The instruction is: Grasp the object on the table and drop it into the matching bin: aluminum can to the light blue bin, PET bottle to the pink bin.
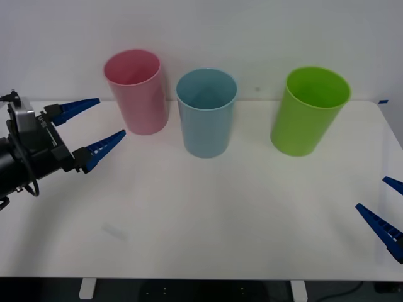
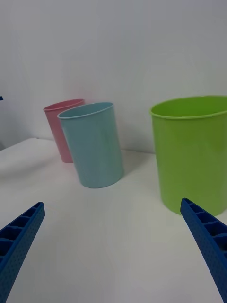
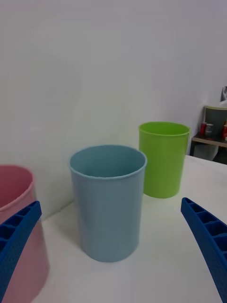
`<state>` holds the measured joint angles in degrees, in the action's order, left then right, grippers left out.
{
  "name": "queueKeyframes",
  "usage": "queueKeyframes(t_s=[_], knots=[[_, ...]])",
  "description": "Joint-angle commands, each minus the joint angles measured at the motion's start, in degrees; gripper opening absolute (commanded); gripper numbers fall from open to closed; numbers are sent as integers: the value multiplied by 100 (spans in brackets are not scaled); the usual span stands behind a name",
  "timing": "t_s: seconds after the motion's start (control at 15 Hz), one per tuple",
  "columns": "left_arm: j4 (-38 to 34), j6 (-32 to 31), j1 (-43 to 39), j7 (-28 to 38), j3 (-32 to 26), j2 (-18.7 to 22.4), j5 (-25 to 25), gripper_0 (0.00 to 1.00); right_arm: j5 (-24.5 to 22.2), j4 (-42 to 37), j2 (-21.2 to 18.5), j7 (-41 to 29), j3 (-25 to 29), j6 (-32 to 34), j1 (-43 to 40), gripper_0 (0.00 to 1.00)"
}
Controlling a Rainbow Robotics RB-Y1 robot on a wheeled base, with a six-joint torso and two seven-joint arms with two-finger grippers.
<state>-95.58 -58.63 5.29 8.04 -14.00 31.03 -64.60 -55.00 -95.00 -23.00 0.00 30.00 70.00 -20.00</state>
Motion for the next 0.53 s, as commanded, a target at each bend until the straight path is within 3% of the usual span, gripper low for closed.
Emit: queueKeyframes(t_s=[0.07, 0.53], knots=[[-224, -157, -415, 110, -393, 0, -53, 100, 0, 0, 0, 0, 0, 0, 0, 100], [-804, -184, -1268, 365, -1061, 0, 0, 100, 0, 0, 0, 0, 0, 0, 0, 100]])
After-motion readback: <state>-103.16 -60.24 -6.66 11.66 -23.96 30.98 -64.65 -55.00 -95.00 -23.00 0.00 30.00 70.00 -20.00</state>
